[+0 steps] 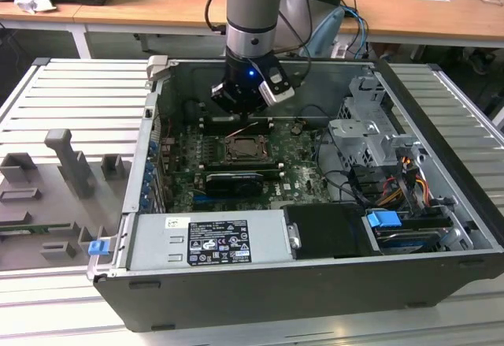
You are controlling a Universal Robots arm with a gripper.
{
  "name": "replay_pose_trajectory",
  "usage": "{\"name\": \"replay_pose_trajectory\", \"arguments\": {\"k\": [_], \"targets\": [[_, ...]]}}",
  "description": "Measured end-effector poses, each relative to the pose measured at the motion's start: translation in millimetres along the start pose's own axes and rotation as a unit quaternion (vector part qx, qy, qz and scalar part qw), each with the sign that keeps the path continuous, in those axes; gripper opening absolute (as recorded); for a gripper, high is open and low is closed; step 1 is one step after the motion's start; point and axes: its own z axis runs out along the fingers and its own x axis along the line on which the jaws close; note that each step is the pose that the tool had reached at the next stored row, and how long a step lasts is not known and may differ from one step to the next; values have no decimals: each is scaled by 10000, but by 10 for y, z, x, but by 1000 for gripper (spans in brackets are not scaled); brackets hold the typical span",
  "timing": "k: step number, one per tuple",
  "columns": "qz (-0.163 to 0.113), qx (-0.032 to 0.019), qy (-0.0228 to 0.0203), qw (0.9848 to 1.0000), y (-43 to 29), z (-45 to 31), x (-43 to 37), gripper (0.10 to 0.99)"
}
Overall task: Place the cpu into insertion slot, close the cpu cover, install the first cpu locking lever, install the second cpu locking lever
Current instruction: 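Install the first cpu locking lever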
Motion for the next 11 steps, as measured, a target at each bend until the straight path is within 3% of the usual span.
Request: {"name": "replay_pose_trajectory", "arguments": {"k": [11], "targets": [[0,0,0,10000,5,43,-89,106]]}}
